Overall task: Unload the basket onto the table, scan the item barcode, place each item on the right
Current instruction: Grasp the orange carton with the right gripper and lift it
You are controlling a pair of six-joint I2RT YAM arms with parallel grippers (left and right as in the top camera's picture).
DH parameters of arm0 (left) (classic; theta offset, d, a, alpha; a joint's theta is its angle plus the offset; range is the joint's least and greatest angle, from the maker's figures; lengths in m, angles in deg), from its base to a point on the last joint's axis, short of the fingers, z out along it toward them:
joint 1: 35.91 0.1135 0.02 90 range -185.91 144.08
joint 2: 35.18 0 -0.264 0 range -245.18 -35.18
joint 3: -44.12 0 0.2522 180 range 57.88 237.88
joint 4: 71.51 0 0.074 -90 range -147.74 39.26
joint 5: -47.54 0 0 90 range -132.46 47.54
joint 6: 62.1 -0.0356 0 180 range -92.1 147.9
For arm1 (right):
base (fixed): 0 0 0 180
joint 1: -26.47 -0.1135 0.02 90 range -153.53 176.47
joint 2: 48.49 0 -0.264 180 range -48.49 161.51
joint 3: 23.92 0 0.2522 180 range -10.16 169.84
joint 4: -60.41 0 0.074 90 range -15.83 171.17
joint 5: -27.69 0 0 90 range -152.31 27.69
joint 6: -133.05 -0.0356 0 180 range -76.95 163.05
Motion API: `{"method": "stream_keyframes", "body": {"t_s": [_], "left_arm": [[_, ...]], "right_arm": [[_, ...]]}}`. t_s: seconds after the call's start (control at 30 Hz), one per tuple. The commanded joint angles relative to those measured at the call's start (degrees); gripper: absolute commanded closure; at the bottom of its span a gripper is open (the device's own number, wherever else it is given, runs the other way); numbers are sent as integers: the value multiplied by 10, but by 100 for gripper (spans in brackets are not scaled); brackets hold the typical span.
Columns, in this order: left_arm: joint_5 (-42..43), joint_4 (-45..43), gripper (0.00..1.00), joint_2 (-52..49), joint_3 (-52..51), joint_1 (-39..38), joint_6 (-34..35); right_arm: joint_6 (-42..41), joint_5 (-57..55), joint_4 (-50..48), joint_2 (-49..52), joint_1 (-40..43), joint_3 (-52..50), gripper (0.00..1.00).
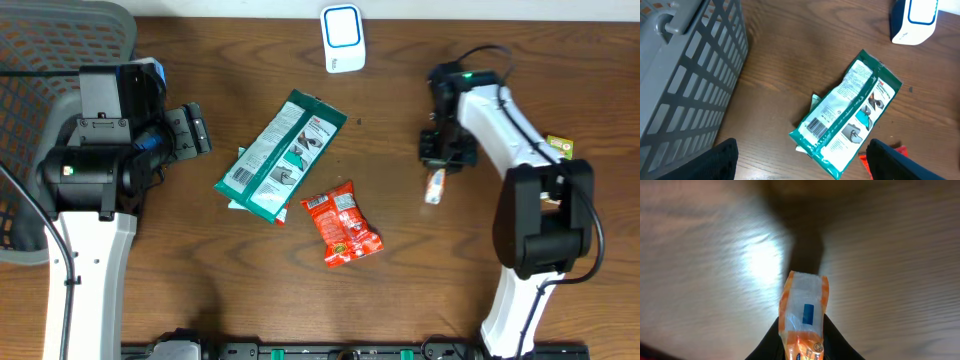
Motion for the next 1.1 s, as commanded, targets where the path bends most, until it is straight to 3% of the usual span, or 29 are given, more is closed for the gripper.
{"method": "stream_keyframes", "body": {"t_s": [0.0, 0.13, 0.27, 0.37, 0.4, 0.43, 0.83, 1.07], "left_arm": [[-5, 2, 17, -2, 11, 0, 5], [-5, 2, 17, -2, 11, 0, 5], [-5, 2, 17, -2, 11, 0, 5], [-5, 2, 17, -2, 11, 0, 5], [-5, 2, 17, -2, 11, 0, 5], [-5, 2, 17, -2, 11, 0, 5], [-5, 2, 17, -2, 11, 0, 5], [-5, 2, 17, -2, 11, 0, 5]], "right_arm": [[22, 2, -5, -5, 12, 12, 84], [2, 27, -15, -5, 4, 11, 84], [-30, 26, -25, -5, -17, 6, 75], [-43, 24, -34, -5, -37, 6, 50], [-49, 24, -38, -5, -48, 6, 37], [-53, 24, -39, -5, -54, 6, 34], [-76, 28, -43, -5, -106, 6, 34], [-12, 91, -40, -12, -77, 7, 46]]}}
